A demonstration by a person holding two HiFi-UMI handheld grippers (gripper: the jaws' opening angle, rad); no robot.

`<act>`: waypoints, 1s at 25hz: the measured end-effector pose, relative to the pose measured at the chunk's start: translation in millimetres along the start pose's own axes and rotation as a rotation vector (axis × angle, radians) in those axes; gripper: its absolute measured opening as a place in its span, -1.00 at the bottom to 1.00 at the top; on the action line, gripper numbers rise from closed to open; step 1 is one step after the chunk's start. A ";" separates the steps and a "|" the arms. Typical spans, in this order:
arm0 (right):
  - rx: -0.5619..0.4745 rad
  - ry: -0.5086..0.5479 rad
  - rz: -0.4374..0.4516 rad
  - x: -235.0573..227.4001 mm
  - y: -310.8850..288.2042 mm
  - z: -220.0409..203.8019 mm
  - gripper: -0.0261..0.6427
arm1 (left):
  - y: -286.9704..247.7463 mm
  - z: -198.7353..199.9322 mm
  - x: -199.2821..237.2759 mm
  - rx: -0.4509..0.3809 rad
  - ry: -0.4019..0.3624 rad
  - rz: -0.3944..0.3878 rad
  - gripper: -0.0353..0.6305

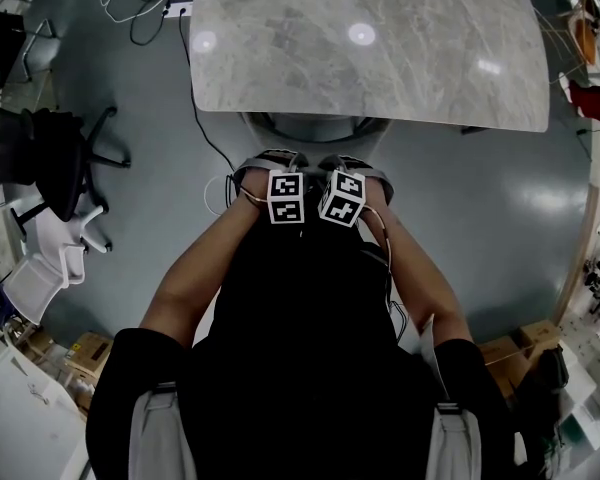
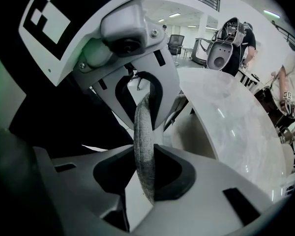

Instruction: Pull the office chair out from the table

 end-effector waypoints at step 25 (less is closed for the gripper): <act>0.031 -0.024 0.018 82.9 7.3 -9.1 -0.63 | 6.5 9.0 -84.0 -0.039 -0.008 -0.033 -0.66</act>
Point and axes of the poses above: the fingertips, and each gripper's own axes: y backward along the fingers, x to its left, z out of its top, the point moved 1 cm from there along y, backward along the fingers, and after that the axes turned 9 degrees about -x, right-handed, at the moved point
